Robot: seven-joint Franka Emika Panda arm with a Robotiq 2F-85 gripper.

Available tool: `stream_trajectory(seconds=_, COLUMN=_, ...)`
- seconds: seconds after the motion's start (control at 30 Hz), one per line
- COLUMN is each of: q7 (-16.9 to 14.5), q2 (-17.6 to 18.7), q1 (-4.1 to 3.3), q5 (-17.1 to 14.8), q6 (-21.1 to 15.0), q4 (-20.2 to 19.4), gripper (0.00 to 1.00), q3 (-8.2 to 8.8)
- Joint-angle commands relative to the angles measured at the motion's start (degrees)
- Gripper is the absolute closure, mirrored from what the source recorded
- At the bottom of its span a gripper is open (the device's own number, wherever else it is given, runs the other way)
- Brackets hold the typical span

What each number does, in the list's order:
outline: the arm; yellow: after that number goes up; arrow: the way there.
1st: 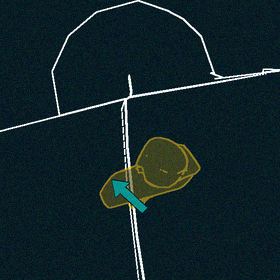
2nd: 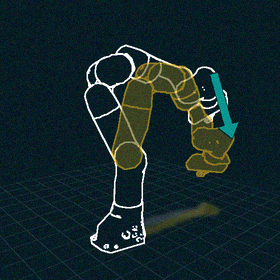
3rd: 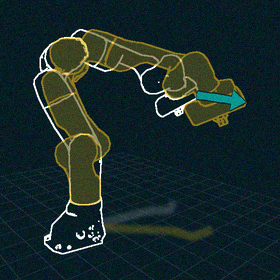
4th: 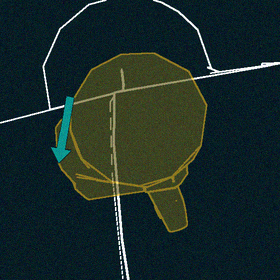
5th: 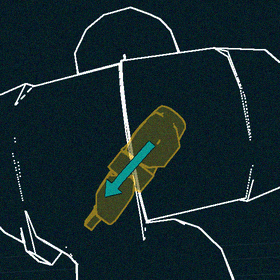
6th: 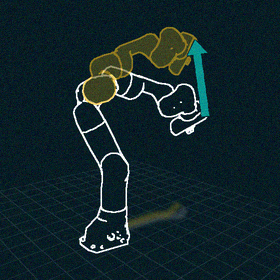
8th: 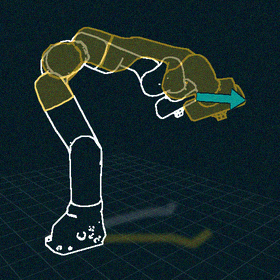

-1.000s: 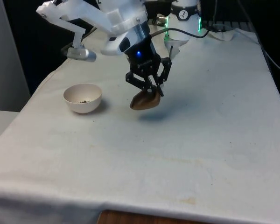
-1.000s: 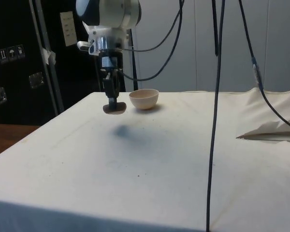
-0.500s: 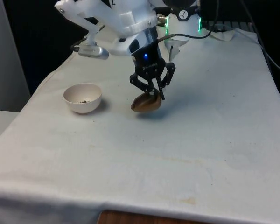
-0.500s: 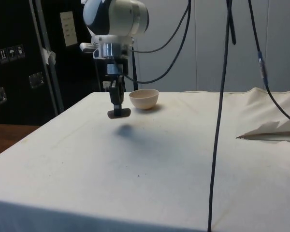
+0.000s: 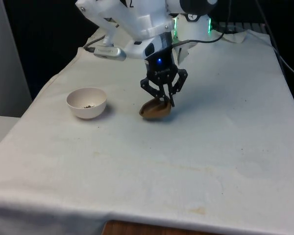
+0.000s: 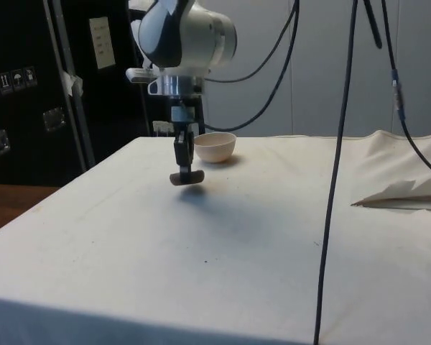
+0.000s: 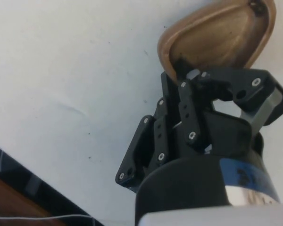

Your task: Pour the coffee beans from the cup into the bowl.

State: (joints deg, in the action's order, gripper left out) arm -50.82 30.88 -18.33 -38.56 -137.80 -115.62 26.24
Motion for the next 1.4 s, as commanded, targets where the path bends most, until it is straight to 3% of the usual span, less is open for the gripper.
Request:
stream_trajectory(seconds=0.0, q7=0.23, q2=-0.40, q1=-0.63, q5=0.17, q6=-1.43, q4=-1.03, gripper=0.99, q3=0.23)
stream_trajectory(seconds=0.2, q7=0.40, q2=-1.49, q1=0.46, q5=1.20, q6=-7.16, q4=-4.70, gripper=0.99, q3=-2.58)
stream_trajectory(seconds=0.23, q7=0.06, q2=-1.20, q1=1.09, q5=0.92, q6=-6.07, q4=-3.90, gripper=0.99, q3=-2.98)
stream_trajectory(seconds=0.27, q7=0.40, q2=-1.60, q1=0.63, q5=1.26, q6=-7.96, q4=-5.16, gripper=0.99, q3=-2.98)
stream_trajectory(seconds=0.3, q7=0.40, q2=-1.78, q1=0.74, q5=1.43, q6=-8.88, q4=-5.67, gripper=0.99, q3=-3.32)
stream_trajectory(seconds=0.53, q7=1.26, q2=-3.04, q1=1.89, q5=3.09, q6=-15.24, q4=-9.28, gripper=0.99, q3=-6.25)
stream_trajectory(seconds=0.57, q7=0.97, q2=-3.15, q1=2.46, q5=3.04, q6=-14.27, q4=-8.65, gripper=0.99, q3=-6.53)
stream_trajectory(seconds=0.6, q7=1.32, q2=-3.21, q1=2.01, q5=3.21, q6=-15.99, q4=-9.68, gripper=0.99, q3=-6.53)
stream_trajectory(seconds=0.87, q7=2.46, q2=-4.30, q1=2.64, q5=4.93, q6=-22.75, q4=-12.89, gripper=0.99, q3=-8.94)
stream_trajectory(seconds=0.9, q7=2.01, q2=-4.13, q1=3.44, q5=4.64, q6=-22.12, q4=-12.32, gripper=0.99, q3=-9.63)
stream_trajectory(seconds=0.93, q7=2.64, q2=-4.41, q1=2.69, q5=5.16, q6=-23.55, q4=-13.24, gripper=0.99, q3=-9.17)
stream_trajectory(seconds=1.17, q7=3.27, q2=-4.81, q1=3.09, q5=5.90, q6=-29.39, q4=-15.93, gripper=0.99, q3=-11.06)
stream_trajectory(seconds=1.2, q7=2.41, q2=-4.87, q1=4.13, q5=5.27, q6=-28.13, q4=-15.18, gripper=0.99, q3=-11.92)
stream_trajectory(seconds=1.23, q7=3.27, q2=-4.81, q1=3.09, q5=5.96, q6=-30.08, q4=-16.21, gripper=0.99, q3=-11.34)
stream_trajectory(seconds=1.37, q7=3.38, q2=-4.81, q1=3.27, q5=5.96, q6=-33.46, q4=-17.48, gripper=0.99, q3=-12.55)
